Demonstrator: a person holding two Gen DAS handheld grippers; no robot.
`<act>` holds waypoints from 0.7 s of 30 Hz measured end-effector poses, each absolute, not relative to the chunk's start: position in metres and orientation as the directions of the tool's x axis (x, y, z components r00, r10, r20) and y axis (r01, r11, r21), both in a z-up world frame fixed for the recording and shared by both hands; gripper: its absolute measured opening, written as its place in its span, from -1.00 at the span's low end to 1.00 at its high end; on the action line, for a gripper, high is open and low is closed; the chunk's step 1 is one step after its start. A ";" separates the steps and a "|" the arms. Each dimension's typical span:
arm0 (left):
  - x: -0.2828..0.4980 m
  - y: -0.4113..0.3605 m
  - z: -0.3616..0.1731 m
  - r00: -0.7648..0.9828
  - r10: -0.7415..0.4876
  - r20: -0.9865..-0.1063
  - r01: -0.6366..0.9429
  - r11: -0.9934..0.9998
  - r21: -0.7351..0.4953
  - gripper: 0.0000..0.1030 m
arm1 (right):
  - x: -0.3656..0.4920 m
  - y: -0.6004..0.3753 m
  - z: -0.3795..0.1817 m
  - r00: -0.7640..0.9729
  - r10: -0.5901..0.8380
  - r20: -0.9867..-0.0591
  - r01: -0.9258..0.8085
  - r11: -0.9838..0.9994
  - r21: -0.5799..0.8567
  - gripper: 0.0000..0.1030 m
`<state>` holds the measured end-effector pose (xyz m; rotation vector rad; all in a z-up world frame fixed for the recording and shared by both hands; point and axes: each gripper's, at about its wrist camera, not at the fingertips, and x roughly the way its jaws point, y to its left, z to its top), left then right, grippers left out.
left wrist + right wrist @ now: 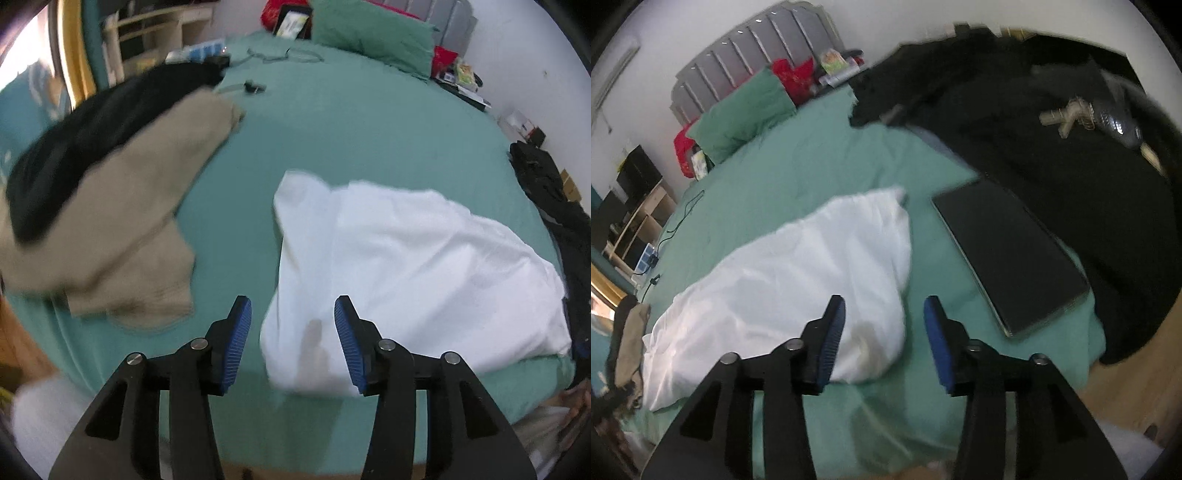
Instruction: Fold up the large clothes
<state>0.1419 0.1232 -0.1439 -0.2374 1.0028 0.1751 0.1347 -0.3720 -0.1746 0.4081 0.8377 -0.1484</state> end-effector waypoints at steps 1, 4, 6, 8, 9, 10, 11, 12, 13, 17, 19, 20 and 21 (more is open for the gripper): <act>0.151 0.122 -0.140 0.538 0.035 -0.842 -0.240 0.964 -0.113 -0.04 | 0.139 -0.366 -0.172 0.670 0.028 -0.741 0.271 0.921 0.279 -0.07; 0.183 0.111 -0.135 0.562 0.032 -0.827 -0.194 0.976 -0.094 -0.04 | 0.156 -0.347 -0.168 0.684 0.031 -0.729 0.212 0.947 0.240 -0.06; 0.211 0.102 -0.138 0.555 0.020 -0.832 -0.152 0.985 -0.078 -0.04 | 0.163 -0.335 -0.170 0.687 0.045 -0.725 0.179 0.957 0.228 -0.06; 0.238 0.092 -0.149 0.526 -0.016 -0.851 -0.111 0.990 -0.087 -0.04 | 0.172 -0.329 -0.173 0.682 0.068 -0.728 0.149 0.962 0.229 -0.06; 0.246 0.088 -0.154 0.521 -0.032 -0.853 -0.101 0.990 -0.099 -0.04 | 0.178 -0.325 -0.176 0.675 0.084 -0.733 0.132 0.964 0.232 -0.06; 0.255 0.088 -0.160 0.512 -0.045 -0.858 -0.093 0.990 -0.108 -0.04 | 0.182 -0.321 -0.179 0.667 0.097 -0.739 0.120 0.965 0.234 -0.06; 0.265 0.085 -0.169 0.490 -0.051 -0.870 -0.090 0.990 -0.109 -0.04 | 0.184 -0.318 -0.182 0.658 0.107 -0.745 0.110 0.966 0.236 -0.06; 0.275 0.083 -0.177 0.463 -0.052 -0.885 -0.090 0.990 -0.105 -0.04 | 0.187 -0.315 -0.186 0.648 0.115 -0.753 0.102 0.967 0.235 -0.06; 0.281 0.080 -0.184 0.445 -0.051 -0.894 -0.086 0.991 -0.099 -0.04 | 0.190 -0.314 -0.189 0.638 0.119 -0.761 0.098 0.968 0.233 -0.06; 0.298 0.075 -0.197 0.445 -0.012 -0.895 -0.056 0.998 -0.041 -0.93 | 0.194 -0.312 -0.200 0.604 0.130 -0.786 0.101 0.966 0.237 -0.06; 0.305 0.076 -0.197 0.461 -0.001 -0.887 -0.060 0.998 -0.033 -0.93 | 0.198 -0.311 -0.204 0.588 0.130 -0.798 0.104 0.967 0.234 -0.06; 0.309 0.077 -0.195 0.479 0.019 -0.878 -0.072 0.997 -0.018 -0.93 | 0.199 -0.311 -0.206 0.580 0.130 -0.804 0.106 0.967 0.233 -0.06; 0.311 0.078 -0.194 0.485 0.031 -0.874 -0.080 0.997 -0.009 -0.93 | 0.201 -0.310 -0.208 0.573 0.132 -0.809 0.106 0.967 0.233 -0.06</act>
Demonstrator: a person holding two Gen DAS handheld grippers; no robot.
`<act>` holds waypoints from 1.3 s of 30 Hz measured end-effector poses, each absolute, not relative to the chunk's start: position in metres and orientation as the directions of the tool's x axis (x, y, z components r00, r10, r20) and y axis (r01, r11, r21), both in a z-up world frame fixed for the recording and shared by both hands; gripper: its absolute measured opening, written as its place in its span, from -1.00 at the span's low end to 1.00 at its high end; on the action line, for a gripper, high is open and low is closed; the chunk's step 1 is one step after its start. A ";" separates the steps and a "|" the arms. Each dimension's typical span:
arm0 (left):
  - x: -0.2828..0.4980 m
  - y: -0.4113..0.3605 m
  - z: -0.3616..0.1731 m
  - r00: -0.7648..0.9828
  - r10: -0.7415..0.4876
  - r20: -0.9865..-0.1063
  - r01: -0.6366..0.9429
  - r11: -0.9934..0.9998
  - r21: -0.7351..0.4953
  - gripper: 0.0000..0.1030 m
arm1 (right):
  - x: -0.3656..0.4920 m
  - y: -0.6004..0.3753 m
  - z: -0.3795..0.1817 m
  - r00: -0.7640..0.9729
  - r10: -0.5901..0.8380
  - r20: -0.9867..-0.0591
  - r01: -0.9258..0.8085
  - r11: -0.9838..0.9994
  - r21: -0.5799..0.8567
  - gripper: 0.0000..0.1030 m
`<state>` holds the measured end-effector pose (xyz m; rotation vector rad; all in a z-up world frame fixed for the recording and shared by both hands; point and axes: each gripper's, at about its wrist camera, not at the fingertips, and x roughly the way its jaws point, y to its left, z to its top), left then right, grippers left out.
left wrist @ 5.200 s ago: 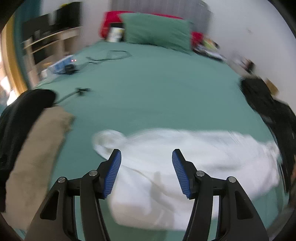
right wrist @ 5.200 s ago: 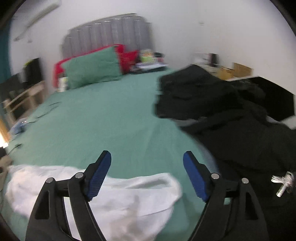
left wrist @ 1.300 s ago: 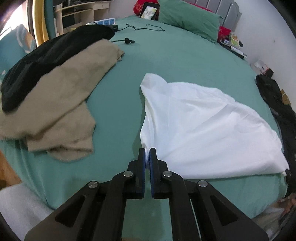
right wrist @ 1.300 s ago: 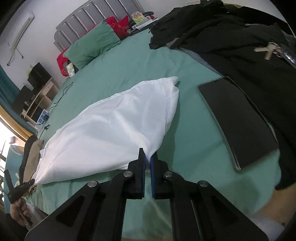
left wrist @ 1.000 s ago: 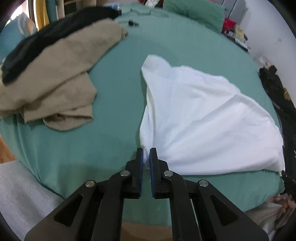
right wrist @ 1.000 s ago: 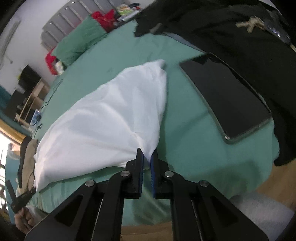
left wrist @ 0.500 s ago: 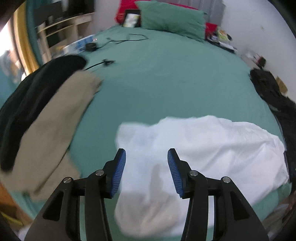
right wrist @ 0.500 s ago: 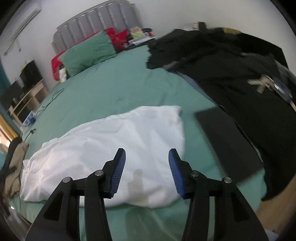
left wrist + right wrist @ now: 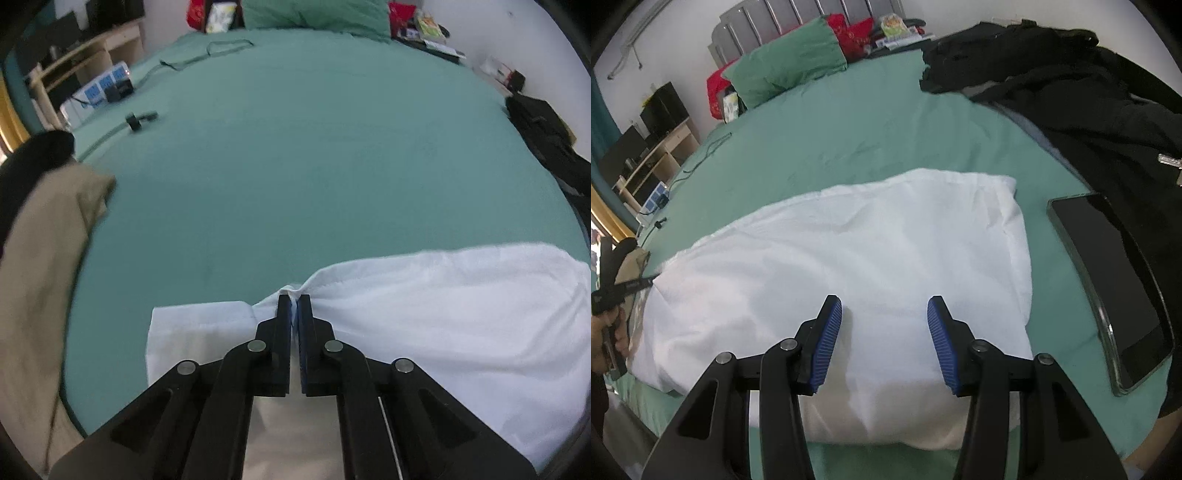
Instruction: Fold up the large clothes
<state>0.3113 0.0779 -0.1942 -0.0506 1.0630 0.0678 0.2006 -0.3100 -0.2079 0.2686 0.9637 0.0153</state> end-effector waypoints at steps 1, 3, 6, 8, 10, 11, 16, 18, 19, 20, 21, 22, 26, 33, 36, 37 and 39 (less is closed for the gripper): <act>0.316 0.079 -0.193 0.483 0.040 -0.875 -0.092 0.996 -0.006 -0.92 | 0.202 -0.309 -0.208 0.570 0.133 -0.811 0.103 0.967 0.231 -0.06; 0.321 0.084 -0.188 0.464 0.014 -0.886 -0.117 0.992 -0.046 -0.91 | 0.203 -0.306 -0.208 0.568 0.126 -0.813 0.096 0.971 0.218 -0.06; 0.315 0.086 -0.174 0.484 -0.010 -0.875 -0.150 0.984 -0.095 -0.26 | 0.200 -0.304 -0.206 0.572 0.119 -0.811 0.086 0.975 0.205 -0.06; 0.303 0.080 -0.161 0.521 -0.014 -0.854 -0.147 0.983 -0.106 0.01 | 0.198 -0.305 -0.205 0.573 0.118 -0.811 0.090 0.974 0.205 -0.06; 0.285 0.071 -0.147 0.545 -0.042 -0.837 -0.128 0.983 -0.133 0.03 | 0.194 -0.306 -0.204 0.575 0.115 -0.810 0.099 0.973 0.208 -0.03; 0.276 0.067 -0.143 0.555 -0.045 -0.831 -0.123 0.983 -0.136 0.03 | 0.191 -0.308 -0.203 0.578 0.112 -0.808 0.104 0.972 0.210 0.00; 0.224 0.031 -0.128 0.599 -0.087 -0.796 -0.024 0.992 -0.126 0.10 | 0.176 -0.320 -0.198 0.597 0.091 -0.797 0.138 0.967 0.213 0.39; 0.203 0.018 -0.129 0.606 -0.099 -0.789 -0.010 0.991 -0.132 0.19 | 0.171 -0.325 -0.195 0.604 0.081 -0.793 0.154 0.964 0.216 0.43; 0.193 0.012 -0.131 0.603 -0.112 -0.790 0.001 0.990 -0.139 0.21 | 0.168 -0.327 -0.194 0.605 0.077 -0.792 0.161 0.963 0.217 0.44; 0.186 0.009 -0.134 0.598 -0.118 -0.793 0.001 0.989 -0.147 0.21 | 0.166 -0.330 -0.192 0.607 0.072 -0.792 0.171 0.961 0.218 0.45; 0.180 0.006 -0.138 0.590 -0.129 -0.797 -0.003 0.987 -0.161 0.21 | 0.164 -0.332 -0.191 0.609 0.069 -0.790 0.178 0.959 0.221 0.46; 0.175 0.003 -0.141 0.589 -0.139 -0.796 -0.004 0.985 -0.175 0.21 | 0.163 -0.334 -0.190 0.610 0.066 -0.789 0.184 0.957 0.223 0.48; 0.163 -0.011 -0.157 0.577 -0.178 -0.797 0.019 0.979 -0.205 0.21 | 0.163 -0.344 -0.191 0.604 0.072 -0.793 0.214 0.945 0.249 0.54; 0.171 -0.026 -0.161 0.563 -0.229 -0.794 0.040 0.967 -0.251 0.21 | 0.172 -0.356 -0.210 0.558 0.150 -0.816 0.252 0.907 0.339 0.57; 0.179 -0.034 -0.164 0.563 -0.208 -0.800 0.046 0.974 -0.221 0.21 | 0.177 -0.357 -0.214 0.558 0.164 -0.814 0.242 0.906 0.348 0.63; 0.182 -0.036 -0.164 0.564 -0.199 -0.801 0.044 0.976 -0.211 0.21 | 0.180 -0.358 -0.216 0.558 0.175 -0.811 0.237 0.903 0.358 0.68; 0.190 -0.038 -0.167 0.566 -0.196 -0.801 0.040 0.977 -0.211 0.21 | 0.184 -0.359 -0.218 0.568 0.201 -0.798 0.237 0.889 0.392 0.76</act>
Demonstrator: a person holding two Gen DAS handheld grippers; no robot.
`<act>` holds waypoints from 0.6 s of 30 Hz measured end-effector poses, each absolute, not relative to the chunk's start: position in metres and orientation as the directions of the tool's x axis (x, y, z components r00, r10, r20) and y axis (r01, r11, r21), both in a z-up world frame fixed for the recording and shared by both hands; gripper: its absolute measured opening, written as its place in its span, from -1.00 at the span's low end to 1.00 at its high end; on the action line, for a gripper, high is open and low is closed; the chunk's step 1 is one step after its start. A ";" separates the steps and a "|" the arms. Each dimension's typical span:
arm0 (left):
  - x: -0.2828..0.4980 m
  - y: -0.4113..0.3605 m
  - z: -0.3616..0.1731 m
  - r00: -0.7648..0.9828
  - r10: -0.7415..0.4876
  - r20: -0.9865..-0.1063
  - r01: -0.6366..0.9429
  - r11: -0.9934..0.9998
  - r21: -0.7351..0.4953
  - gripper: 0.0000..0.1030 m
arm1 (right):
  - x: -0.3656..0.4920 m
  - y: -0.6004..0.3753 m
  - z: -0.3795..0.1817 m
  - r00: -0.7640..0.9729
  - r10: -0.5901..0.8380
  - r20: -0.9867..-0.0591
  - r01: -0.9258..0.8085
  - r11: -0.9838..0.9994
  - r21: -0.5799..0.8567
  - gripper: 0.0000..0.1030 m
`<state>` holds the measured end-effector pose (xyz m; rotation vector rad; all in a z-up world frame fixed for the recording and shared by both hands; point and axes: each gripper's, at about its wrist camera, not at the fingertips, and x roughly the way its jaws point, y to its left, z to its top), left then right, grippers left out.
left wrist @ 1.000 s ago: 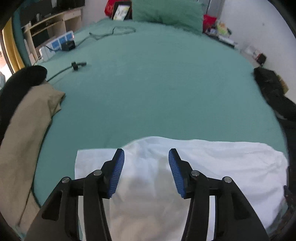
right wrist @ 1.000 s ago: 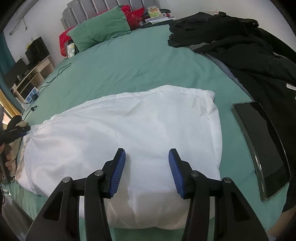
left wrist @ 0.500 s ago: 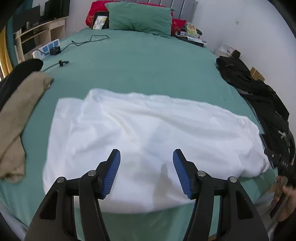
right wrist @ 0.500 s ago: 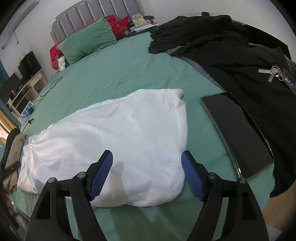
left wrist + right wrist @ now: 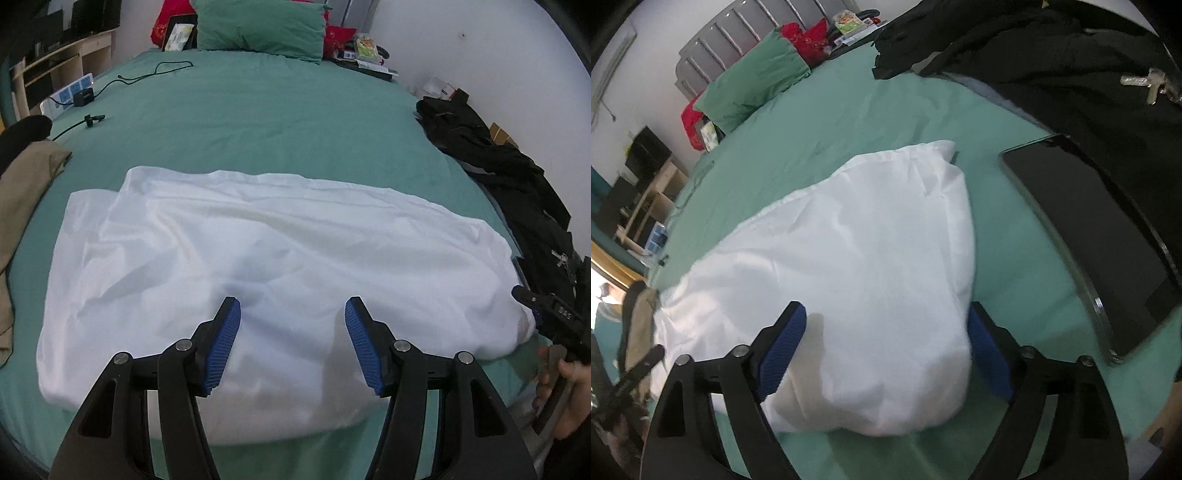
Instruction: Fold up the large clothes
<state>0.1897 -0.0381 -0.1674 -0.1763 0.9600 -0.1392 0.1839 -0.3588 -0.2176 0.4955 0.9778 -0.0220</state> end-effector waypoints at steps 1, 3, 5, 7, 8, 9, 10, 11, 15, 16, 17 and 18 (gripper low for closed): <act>0.193 -0.039 -0.169 0.567 -0.194 -0.801 0.036 0.977 -0.211 0.21 | 0.186 -0.359 -0.218 0.576 0.219 -0.788 0.232 0.880 0.414 0.79; 0.201 -0.042 -0.173 0.564 -0.182 -0.805 0.026 0.979 -0.203 0.21 | 0.191 -0.358 -0.221 0.588 0.254 -0.768 0.220 0.864 0.454 0.80; 0.208 -0.045 -0.177 0.554 -0.183 -0.812 0.026 0.979 -0.203 0.21 | 0.197 -0.355 -0.225 0.601 0.286 -0.746 0.211 0.844 0.493 0.81; 0.213 -0.051 -0.183 0.542 -0.184 -0.820 0.034 0.980 -0.197 0.21 | 0.203 -0.348 -0.227 0.616 0.320 -0.720 0.181 0.831 0.525 0.81; 0.215 -0.055 -0.186 0.532 -0.177 -0.828 0.039 0.982 -0.185 0.21 | 0.206 -0.343 -0.227 0.615 0.330 -0.716 0.168 0.832 0.528 0.81; 0.218 -0.060 -0.191 0.520 -0.155 -0.840 0.046 0.987 -0.153 0.21 | 0.209 -0.335 -0.228 0.610 0.345 -0.714 0.143 0.838 0.527 0.81; 0.219 -0.065 -0.194 0.517 -0.131 -0.846 0.059 0.991 -0.117 0.21 | 0.212 -0.327 -0.228 0.603 0.356 -0.714 0.121 0.843 0.523 0.81; 0.219 -0.073 -0.196 0.528 -0.099 -0.843 0.079 0.995 -0.067 0.22 | 0.214 -0.321 -0.228 0.598 0.361 -0.715 0.106 0.849 0.517 0.81; 0.223 -0.081 -0.196 0.513 -0.062 -0.856 0.067 0.997 -0.032 0.24 | 0.219 -0.310 -0.229 0.577 0.418 -0.701 0.075 0.828 0.555 0.34; 0.225 -0.081 -0.194 0.501 -0.063 -0.863 0.055 0.998 -0.040 0.24 | 0.221 -0.308 -0.231 0.564 0.453 -0.691 0.069 0.808 0.585 0.01; 0.226 -0.082 -0.191 0.494 -0.068 -0.867 0.051 0.997 -0.050 0.24 | 0.222 -0.305 -0.234 0.550 0.474 -0.688 0.063 0.798 0.600 -0.14; 0.226 -0.082 -0.188 0.498 -0.088 -0.863 0.055 0.996 -0.070 0.23 | 0.222 -0.303 -0.235 0.544 0.475 -0.692 0.057 0.801 0.595 -0.34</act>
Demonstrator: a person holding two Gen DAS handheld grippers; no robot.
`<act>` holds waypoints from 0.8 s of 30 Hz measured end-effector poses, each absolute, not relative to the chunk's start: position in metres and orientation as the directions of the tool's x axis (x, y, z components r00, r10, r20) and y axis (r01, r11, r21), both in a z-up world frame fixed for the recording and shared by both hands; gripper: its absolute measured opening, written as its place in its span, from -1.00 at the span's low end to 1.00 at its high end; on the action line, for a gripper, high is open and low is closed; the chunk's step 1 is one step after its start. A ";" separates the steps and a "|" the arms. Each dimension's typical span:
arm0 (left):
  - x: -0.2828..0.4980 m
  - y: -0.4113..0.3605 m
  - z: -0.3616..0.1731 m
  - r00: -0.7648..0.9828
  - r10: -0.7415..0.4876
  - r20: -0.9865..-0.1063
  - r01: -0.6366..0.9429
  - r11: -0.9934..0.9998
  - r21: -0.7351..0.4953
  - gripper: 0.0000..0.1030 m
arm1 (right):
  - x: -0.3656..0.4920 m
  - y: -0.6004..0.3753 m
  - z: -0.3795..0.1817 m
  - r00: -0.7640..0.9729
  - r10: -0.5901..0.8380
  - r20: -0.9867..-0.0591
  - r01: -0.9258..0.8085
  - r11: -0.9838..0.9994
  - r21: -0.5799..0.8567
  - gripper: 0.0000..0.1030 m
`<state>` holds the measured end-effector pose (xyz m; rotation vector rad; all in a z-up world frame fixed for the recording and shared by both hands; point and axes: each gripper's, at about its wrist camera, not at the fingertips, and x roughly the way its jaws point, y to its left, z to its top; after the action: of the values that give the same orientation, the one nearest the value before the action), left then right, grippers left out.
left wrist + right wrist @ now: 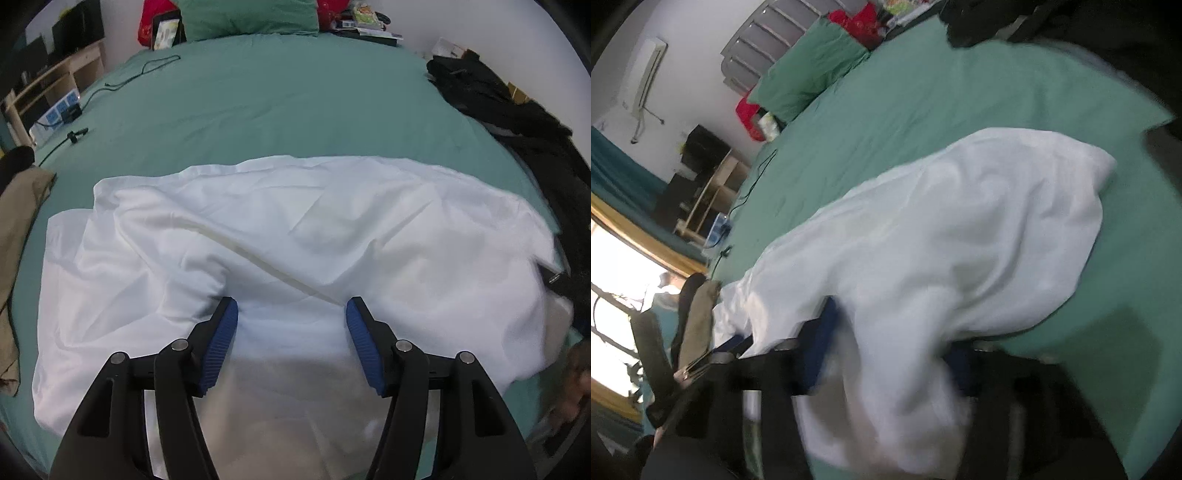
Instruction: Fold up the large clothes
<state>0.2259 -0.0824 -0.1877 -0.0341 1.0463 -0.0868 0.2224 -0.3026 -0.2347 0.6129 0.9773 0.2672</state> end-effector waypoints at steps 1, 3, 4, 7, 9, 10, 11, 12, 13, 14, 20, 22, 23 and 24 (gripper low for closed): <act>0.225 -0.083 -0.184 0.507 -0.109 -0.855 0.067 0.994 -0.088 0.19 | 0.222 -0.299 -0.234 0.543 0.463 -0.701 0.049 0.816 0.576 -0.43; 0.222 -0.088 -0.180 0.528 -0.123 -0.841 0.086 0.992 -0.091 0.11 | 0.221 -0.297 -0.233 0.546 0.452 -0.706 0.040 0.827 0.560 -0.58; 0.222 -0.092 -0.181 0.524 -0.117 -0.843 0.095 0.992 -0.079 0.11 | 0.221 -0.298 -0.233 0.547 0.455 -0.702 0.041 0.824 0.566 -0.63; 0.222 -0.099 -0.194 0.491 -0.108 -0.864 0.106 0.992 -0.064 0.10 | 0.220 -0.297 -0.231 0.552 0.448 -0.703 0.033 0.831 0.556 -0.71; 0.220 -0.104 -0.196 0.513 -0.087 -0.854 0.121 0.992 -0.029 0.10 | 0.220 -0.292 -0.227 0.556 0.437 -0.707 0.022 0.842 0.539 -0.72; 0.221 -0.104 -0.196 0.511 -0.086 -0.855 0.118 0.993 -0.029 0.10 | 0.220 -0.291 -0.225 0.557 0.432 -0.709 0.016 0.848 0.529 -0.73; 0.222 -0.103 -0.196 0.508 -0.086 -0.857 0.114 0.993 -0.033 0.10 | 0.220 -0.290 -0.223 0.558 0.428 -0.711 0.013 0.852 0.524 -0.74; 0.224 -0.103 -0.196 0.504 -0.086 -0.860 0.112 0.993 -0.034 0.10 | 0.219 -0.290 -0.221 0.561 0.424 -0.711 0.010 0.855 0.518 -0.74; 0.225 -0.104 -0.196 0.501 -0.085 -0.861 0.112 0.993 -0.033 0.10 | 0.219 -0.288 -0.218 0.566 0.417 -0.711 0.006 0.861 0.509 -0.75; 0.226 -0.104 -0.196 0.498 -0.083 -0.863 0.113 0.993 -0.031 0.10 | 0.219 -0.287 -0.216 0.569 0.411 -0.713 0.002 0.866 0.501 -0.75; 0.226 -0.104 -0.195 0.497 -0.080 -0.864 0.112 0.993 -0.027 0.10 | 0.217 -0.281 -0.206 0.584 0.393 -0.710 -0.010 0.878 0.478 -0.75; 0.227 -0.105 -0.195 0.493 -0.081 -0.866 0.112 0.993 -0.029 0.11 | 0.217 -0.280 -0.204 0.585 0.389 -0.712 -0.009 0.881 0.474 -0.75; 0.229 -0.105 -0.194 0.490 -0.084 -0.868 0.112 0.993 -0.032 0.11 | 0.217 -0.280 -0.202 0.588 0.383 -0.713 -0.012 0.885 0.466 -0.75; 0.230 -0.105 -0.193 0.487 -0.089 -0.869 0.120 0.992 -0.034 0.11 | 0.216 -0.281 -0.199 0.591 0.378 -0.712 -0.016 0.888 0.459 -0.75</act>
<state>0.2299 -0.1047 -0.1934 0.0328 1.0548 -0.1273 0.2156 -0.2810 -0.1994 0.4335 0.9158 0.2380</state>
